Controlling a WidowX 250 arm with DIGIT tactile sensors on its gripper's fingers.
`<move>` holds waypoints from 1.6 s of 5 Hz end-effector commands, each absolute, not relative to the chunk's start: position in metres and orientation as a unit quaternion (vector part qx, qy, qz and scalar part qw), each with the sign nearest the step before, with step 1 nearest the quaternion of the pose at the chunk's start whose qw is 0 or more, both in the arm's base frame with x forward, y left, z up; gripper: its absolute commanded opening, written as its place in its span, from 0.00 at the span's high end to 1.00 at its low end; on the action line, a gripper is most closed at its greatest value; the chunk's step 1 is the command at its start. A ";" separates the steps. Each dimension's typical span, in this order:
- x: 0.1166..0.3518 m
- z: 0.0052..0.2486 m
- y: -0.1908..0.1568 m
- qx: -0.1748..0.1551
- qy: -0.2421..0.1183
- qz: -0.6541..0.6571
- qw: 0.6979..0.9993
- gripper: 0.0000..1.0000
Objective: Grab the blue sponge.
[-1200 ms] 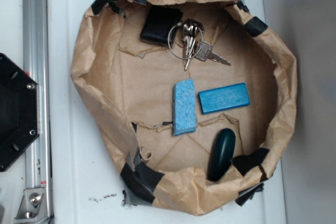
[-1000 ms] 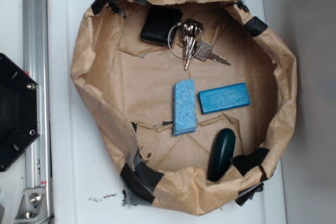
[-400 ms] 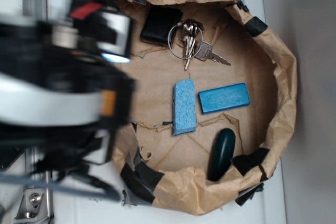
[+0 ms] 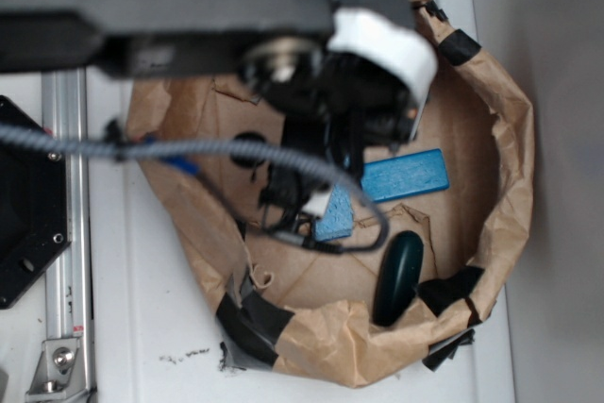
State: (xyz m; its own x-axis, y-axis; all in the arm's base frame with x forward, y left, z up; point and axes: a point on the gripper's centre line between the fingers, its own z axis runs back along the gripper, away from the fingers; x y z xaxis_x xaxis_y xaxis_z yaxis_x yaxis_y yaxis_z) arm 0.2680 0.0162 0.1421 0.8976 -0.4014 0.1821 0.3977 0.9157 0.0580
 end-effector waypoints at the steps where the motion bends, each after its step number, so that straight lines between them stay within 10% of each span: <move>1: 0.262 0.101 -0.010 0.030 -0.124 -0.390 0.912 0.00; 4: 0.263 0.037 -0.048 0.070 -0.031 -0.527 0.847 0.00; 6: 0.261 0.044 -0.071 0.014 -0.040 -0.549 0.835 0.00; 7: 0.267 0.046 -0.073 0.028 -0.035 -0.506 0.861 1.00; 8: 0.269 0.041 -0.067 0.066 -0.040 -0.497 0.864 1.00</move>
State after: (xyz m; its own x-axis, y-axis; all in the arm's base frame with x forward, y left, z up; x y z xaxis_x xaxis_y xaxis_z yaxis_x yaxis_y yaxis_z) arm 0.2743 -0.0517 0.0377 0.5279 -0.8492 -0.0158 0.8424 0.5212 0.1367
